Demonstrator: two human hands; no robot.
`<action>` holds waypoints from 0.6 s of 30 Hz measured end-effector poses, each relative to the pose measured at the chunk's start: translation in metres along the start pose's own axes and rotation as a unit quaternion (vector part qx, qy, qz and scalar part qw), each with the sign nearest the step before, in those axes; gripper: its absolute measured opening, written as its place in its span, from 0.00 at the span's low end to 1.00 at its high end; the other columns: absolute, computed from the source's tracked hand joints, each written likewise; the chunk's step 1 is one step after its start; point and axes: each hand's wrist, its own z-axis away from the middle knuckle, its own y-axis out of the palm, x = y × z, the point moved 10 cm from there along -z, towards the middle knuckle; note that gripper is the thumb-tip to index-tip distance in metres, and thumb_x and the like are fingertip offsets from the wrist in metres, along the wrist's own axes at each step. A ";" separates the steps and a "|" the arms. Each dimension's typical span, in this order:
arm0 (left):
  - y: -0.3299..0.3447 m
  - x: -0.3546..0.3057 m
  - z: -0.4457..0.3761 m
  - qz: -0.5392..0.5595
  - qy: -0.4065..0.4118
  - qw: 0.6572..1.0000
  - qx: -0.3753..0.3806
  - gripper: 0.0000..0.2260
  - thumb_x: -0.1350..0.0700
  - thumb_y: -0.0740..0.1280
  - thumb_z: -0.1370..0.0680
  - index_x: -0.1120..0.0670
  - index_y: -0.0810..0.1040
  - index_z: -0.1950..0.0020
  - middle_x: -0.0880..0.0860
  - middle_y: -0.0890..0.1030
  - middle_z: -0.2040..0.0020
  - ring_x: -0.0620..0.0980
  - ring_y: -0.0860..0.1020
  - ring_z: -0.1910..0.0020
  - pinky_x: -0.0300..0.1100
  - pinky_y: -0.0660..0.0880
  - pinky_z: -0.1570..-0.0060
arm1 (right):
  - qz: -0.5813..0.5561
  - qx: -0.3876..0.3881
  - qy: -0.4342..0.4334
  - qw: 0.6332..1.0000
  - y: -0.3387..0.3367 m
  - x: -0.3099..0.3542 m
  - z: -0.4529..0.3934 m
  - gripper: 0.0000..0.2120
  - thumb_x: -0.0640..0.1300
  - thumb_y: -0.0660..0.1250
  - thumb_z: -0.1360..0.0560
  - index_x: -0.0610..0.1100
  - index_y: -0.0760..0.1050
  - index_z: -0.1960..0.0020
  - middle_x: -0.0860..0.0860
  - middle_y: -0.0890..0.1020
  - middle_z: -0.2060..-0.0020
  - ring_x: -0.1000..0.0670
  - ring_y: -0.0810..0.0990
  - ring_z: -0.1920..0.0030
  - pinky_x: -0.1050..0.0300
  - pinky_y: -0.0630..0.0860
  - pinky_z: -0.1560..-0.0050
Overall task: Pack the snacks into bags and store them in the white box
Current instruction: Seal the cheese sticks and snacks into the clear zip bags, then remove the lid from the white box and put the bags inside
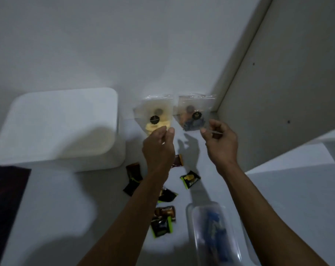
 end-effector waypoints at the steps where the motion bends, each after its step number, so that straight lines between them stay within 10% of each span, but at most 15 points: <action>1: -0.001 0.002 0.005 0.004 -0.008 1.000 0.009 0.15 0.47 0.69 0.23 0.55 0.83 0.42 0.49 0.86 0.50 0.44 0.83 0.50 0.46 0.80 0.45 | 0.004 0.007 0.012 1.000 0.001 -0.004 0.004 0.12 0.45 0.72 0.25 0.49 0.77 0.43 0.50 0.81 0.48 0.57 0.79 0.57 0.47 0.81 0.50; 8: -0.124 0.019 0.046 0.018 -0.010 1.000 -0.004 0.15 0.51 0.72 0.24 0.56 0.83 0.41 0.51 0.86 0.49 0.42 0.83 0.51 0.40 0.79 0.45 | 0.013 0.081 -0.024 0.996 0.047 0.043 0.109 0.11 0.49 0.70 0.24 0.48 0.79 0.43 0.55 0.82 0.54 0.54 0.81 0.53 0.47 0.82 0.50; 13: -0.219 0.033 0.055 0.026 -0.026 0.997 -0.069 0.13 0.56 0.72 0.24 0.59 0.82 0.42 0.52 0.85 0.51 0.45 0.82 0.54 0.33 0.74 0.52 | 0.004 0.141 -0.040 0.989 0.097 0.069 0.165 0.12 0.49 0.68 0.23 0.47 0.79 0.41 0.52 0.82 0.51 0.59 0.79 0.54 0.74 0.74 0.60; 18: -0.287 0.050 0.018 -0.027 0.006 0.990 -0.137 0.15 0.54 0.72 0.24 0.59 0.81 0.40 0.57 0.84 0.47 0.52 0.82 0.47 0.46 0.76 0.42 | -0.003 0.151 -0.046 0.988 0.140 0.084 0.172 0.15 0.51 0.68 0.23 0.51 0.75 0.37 0.55 0.80 0.42 0.59 0.78 0.48 0.60 0.76 0.49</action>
